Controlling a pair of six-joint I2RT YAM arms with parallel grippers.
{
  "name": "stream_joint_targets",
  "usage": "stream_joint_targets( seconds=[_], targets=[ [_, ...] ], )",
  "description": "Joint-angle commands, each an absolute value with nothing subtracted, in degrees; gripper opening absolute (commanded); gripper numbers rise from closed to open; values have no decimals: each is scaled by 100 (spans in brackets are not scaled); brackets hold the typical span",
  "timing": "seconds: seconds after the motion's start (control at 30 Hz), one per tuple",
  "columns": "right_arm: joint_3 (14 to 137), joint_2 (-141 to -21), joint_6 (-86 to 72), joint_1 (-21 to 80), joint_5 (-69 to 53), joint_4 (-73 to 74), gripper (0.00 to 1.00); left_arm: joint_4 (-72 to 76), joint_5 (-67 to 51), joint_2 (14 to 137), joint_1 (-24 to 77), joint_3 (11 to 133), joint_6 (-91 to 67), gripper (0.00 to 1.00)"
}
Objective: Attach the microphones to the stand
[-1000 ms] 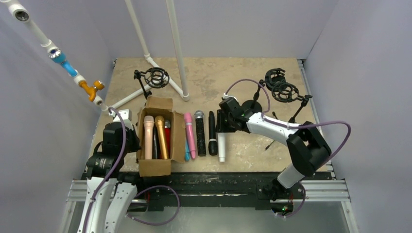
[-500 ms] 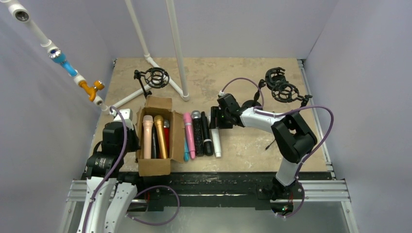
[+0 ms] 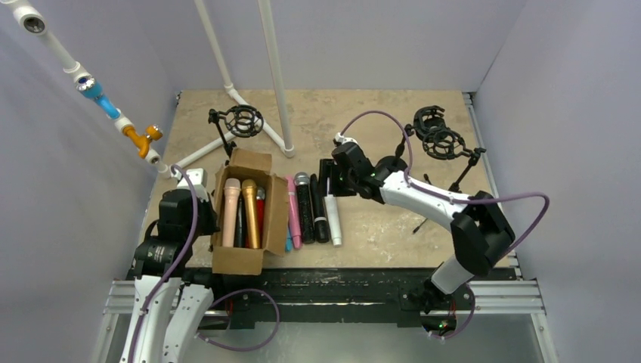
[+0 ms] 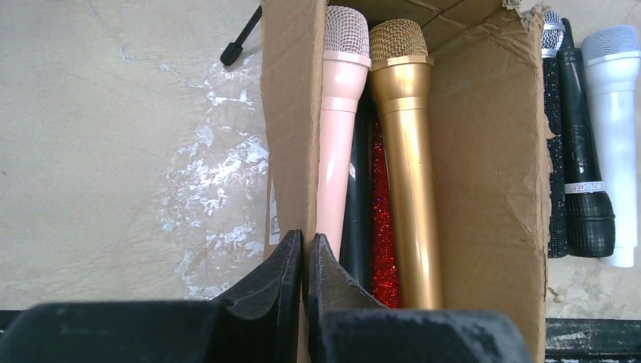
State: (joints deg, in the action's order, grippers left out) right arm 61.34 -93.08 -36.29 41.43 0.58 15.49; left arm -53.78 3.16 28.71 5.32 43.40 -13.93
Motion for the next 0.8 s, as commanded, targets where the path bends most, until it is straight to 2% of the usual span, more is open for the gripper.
stream_joint_targets(
  seconds=[0.0, 0.13, 0.33, 0.57, 0.77],
  targets=[
    [6891, -8537, -3926, 4783, 1102, 2055, 65, -4681, 62, 2751, 545, 4566, -1471, 0],
    [7402, -8388, -4179, 5501, 1400, 2124, 64, -4747, 61, 2629, 545, 4591, -1534, 0],
    [8606, -9533, -4125, 6272, 929, 2390, 63, -4787, 114, 2461, 545, 4585, -1606, 0],
    [10276, -11160, -3936, 6554, 675, 3082, 63, -4758, 224, 2325, 545, 4472, -1622, 0],
    [10739, -11875, -3900, 6565, 812, 3542, 62, -4623, 330, 2346, 545, 4327, -1664, 0]
  ],
)
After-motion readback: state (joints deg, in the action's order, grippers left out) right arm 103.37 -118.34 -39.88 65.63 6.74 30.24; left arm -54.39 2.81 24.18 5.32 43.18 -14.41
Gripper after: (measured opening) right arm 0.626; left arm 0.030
